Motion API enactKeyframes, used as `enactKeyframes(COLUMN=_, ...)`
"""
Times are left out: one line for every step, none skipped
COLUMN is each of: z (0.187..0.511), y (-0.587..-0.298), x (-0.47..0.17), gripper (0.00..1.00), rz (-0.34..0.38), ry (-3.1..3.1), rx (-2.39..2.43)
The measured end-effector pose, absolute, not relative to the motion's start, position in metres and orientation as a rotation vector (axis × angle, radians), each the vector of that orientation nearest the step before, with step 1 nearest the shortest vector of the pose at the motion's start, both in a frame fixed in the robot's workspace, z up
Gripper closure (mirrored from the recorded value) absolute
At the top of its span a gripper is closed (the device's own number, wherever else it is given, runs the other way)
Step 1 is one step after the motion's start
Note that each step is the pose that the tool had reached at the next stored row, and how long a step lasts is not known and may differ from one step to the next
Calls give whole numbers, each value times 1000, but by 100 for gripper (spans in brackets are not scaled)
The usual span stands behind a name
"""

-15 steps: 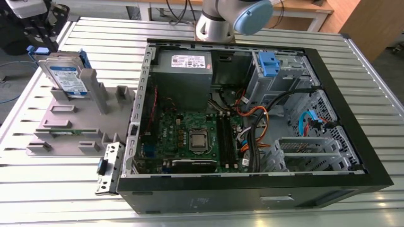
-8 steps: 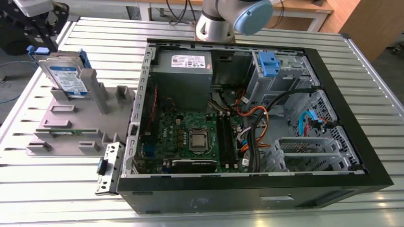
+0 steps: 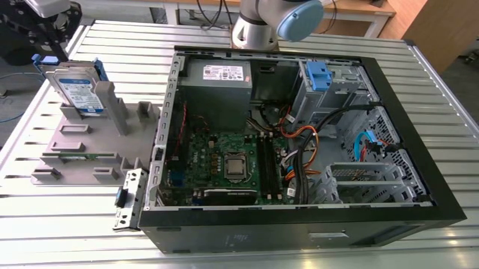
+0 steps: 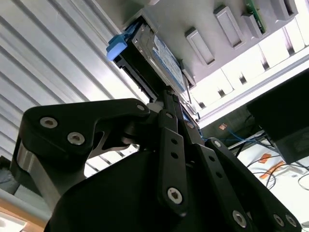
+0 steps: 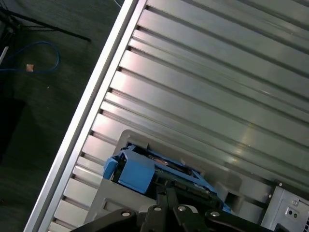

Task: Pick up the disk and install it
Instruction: 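Pick up the disk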

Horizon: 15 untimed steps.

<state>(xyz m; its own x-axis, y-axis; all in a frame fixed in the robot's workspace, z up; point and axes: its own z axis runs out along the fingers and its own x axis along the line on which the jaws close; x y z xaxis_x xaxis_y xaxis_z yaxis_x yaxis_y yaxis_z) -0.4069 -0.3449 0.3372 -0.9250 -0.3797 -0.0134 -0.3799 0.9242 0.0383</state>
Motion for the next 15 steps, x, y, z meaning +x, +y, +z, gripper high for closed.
enactKeyframes(z=337, y=-345, x=-407, gripper=89, rz=63, ry=3071, rx=-632)
enactKeyframes(z=337, y=-345, x=-407, gripper=89, rz=63, ry=3066, rx=-658)
enactKeyframes(z=337, y=-345, x=-407, gripper=89, rz=63, ry=3061, rx=-684)
enactKeyframes(z=337, y=-345, x=-407, gripper=89, rz=63, ry=3055, rx=-710)
enactKeyframes(z=337, y=-345, x=-407, gripper=89, rz=63, ry=3049, rx=-735)
enactKeyframes(z=337, y=-345, x=-407, gripper=89, rz=63, ry=3043, rx=-764)
enactKeyframes(z=337, y=-345, x=-407, gripper=89, rz=63, ry=3037, rx=-789)
enactKeyframes(z=337, y=-345, x=-407, gripper=89, rz=63, ry=3030, rx=-815)
enactKeyframes(z=337, y=-345, x=-407, gripper=89, rz=64, ry=3024, rx=-840)
enactKeyframes(z=337, y=-345, x=-407, gripper=89, rz=64, ry=3017, rx=-866)
enactKeyframes(z=337, y=-345, x=-407, gripper=89, rz=64, ry=3009, rx=-892)
enactKeyframes(z=337, y=-345, x=-407, gripper=89, rz=64, ry=3002, rx=-918)
enactKeyframes(z=337, y=-345, x=-407, gripper=89, rz=64, ry=2994, rx=-944)
enactKeyframes(z=337, y=-345, x=-407, gripper=89, rz=64, ry=2986, rx=-970)
enactKeyframes(z=337, y=-345, x=-407, gripper=89, rz=64, ry=2978, rx=-996)
